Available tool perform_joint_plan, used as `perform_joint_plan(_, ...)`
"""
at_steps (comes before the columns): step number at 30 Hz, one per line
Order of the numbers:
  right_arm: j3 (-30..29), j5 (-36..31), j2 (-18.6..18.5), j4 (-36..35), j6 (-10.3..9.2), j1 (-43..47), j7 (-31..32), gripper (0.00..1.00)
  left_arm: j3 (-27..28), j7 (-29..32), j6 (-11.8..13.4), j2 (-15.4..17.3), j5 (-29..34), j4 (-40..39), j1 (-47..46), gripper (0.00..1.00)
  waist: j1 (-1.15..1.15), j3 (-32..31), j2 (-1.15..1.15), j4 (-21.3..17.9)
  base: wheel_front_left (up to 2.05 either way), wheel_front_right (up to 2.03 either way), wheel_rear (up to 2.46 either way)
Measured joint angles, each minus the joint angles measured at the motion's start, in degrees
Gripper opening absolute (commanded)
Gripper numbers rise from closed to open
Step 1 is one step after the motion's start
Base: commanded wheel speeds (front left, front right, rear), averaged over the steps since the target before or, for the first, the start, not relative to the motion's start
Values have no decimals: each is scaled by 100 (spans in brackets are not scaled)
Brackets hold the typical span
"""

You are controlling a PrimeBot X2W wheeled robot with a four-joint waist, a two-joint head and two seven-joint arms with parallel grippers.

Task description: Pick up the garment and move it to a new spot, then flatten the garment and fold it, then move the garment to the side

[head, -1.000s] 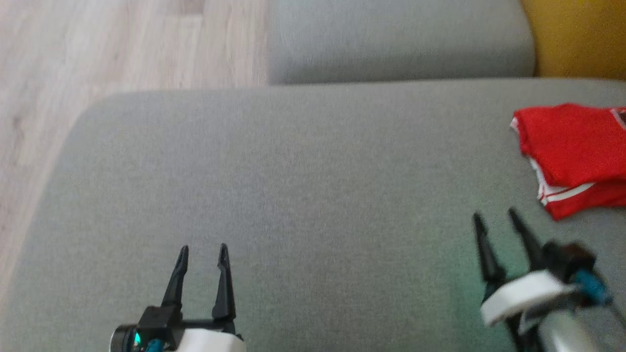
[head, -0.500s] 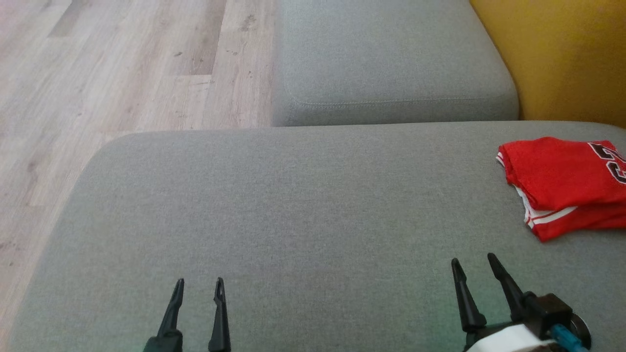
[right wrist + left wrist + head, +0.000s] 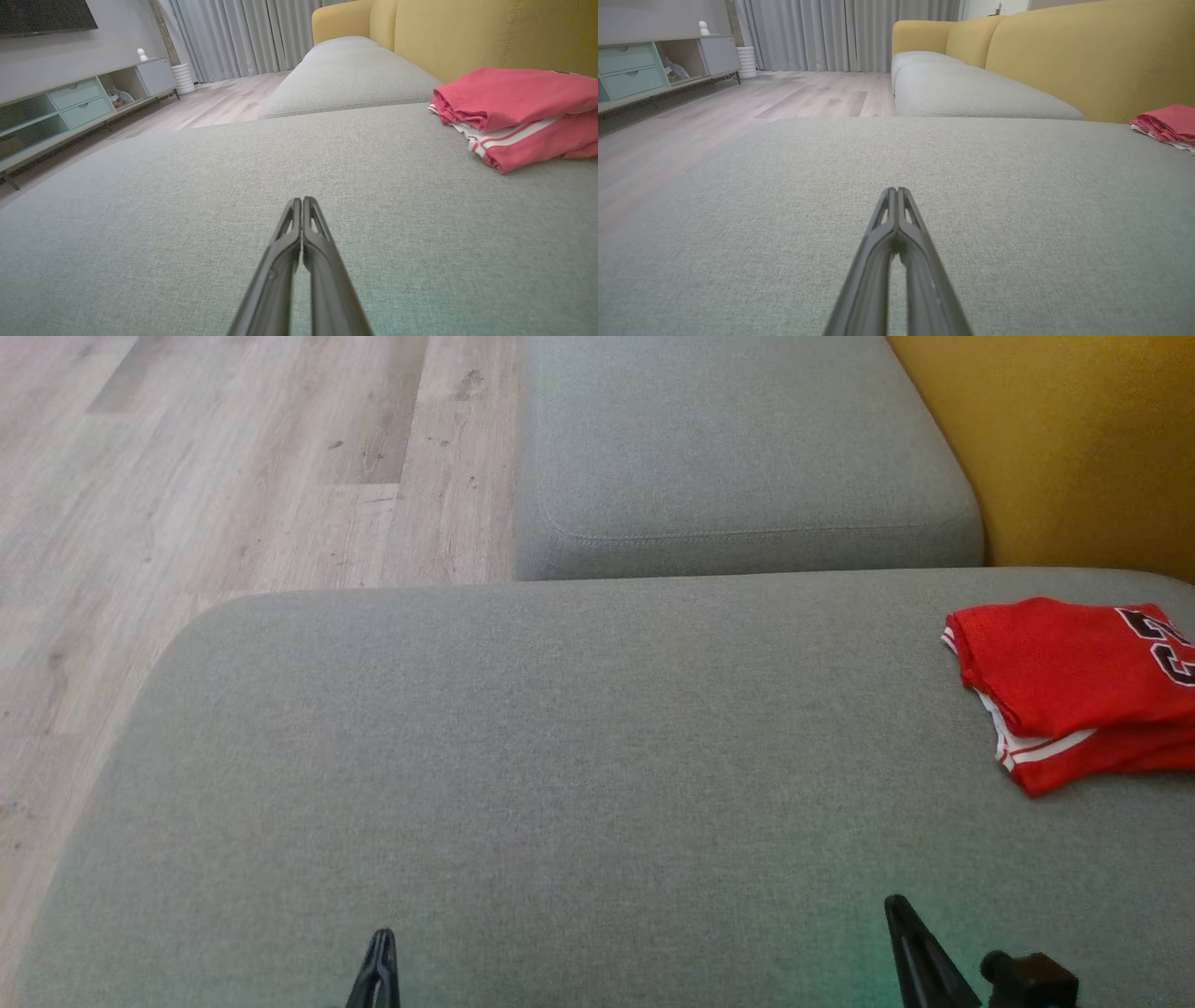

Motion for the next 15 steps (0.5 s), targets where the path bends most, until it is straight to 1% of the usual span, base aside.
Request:
perform_joint_plan(6,-41,422,0,-14,0,-22,59,0,41,107,-92,0,-407,-11,-51,0,0,44,0,-7,0,0,0)
perform_joint_plan(10,-84,694,0,-16,0,-38,156,0,77,163,-107,0,-678,-13,-57,0,0,73,0,-13,0,0,0)
perform_joint_plan(14,-144,969,0,-24,0,-126,205,0,187,243,-176,0,-948,-15,-83,0,0,102,0,-18,0,0,0)
perform_joint_plan(15,-144,969,0,-24,0,-126,205,0,187,243,-176,0,-948,-15,-83,0,0,102,0,-18,0,0,0)
